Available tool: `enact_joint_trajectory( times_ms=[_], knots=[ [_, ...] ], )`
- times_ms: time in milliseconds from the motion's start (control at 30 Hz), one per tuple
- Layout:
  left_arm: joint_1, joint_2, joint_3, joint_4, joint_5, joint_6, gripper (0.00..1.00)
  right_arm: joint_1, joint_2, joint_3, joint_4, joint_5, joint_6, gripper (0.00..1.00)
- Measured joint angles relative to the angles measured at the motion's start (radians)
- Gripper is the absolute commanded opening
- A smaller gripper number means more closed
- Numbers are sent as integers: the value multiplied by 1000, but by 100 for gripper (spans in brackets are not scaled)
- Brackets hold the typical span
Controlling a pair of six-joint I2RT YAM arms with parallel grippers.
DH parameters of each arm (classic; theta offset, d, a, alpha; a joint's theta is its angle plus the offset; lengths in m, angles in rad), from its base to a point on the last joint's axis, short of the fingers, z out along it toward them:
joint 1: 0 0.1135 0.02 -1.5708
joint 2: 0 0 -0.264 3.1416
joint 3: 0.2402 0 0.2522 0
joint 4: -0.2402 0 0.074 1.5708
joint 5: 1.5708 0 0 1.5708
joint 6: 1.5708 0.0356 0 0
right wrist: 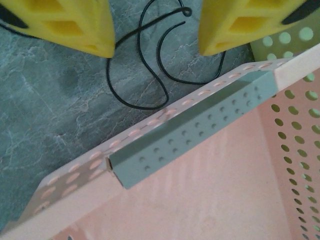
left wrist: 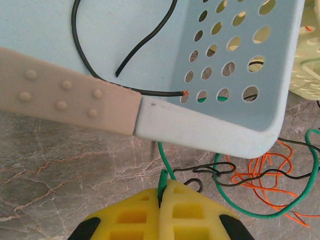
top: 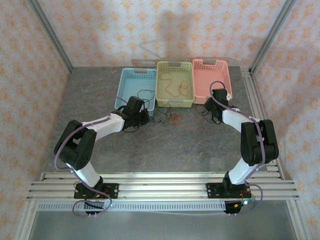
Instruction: Untangle the cables
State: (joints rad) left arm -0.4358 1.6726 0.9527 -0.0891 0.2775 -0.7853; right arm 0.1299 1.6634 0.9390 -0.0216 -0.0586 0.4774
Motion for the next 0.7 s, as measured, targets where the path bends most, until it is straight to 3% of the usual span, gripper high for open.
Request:
enact_joint_trajectory(
  times_ms=[333, 533, 700],
  knots=[
    [0, 2, 2, 0, 3, 0, 0, 0, 9, 0, 19, 2, 1, 0],
    [0, 2, 2, 0, 3, 0, 0, 0, -92, -16, 24, -12, -18, 0],
    [0, 2, 2, 0, 3, 0, 0, 0, -381, -34, 53, -15, -64, 0]
  ],
)
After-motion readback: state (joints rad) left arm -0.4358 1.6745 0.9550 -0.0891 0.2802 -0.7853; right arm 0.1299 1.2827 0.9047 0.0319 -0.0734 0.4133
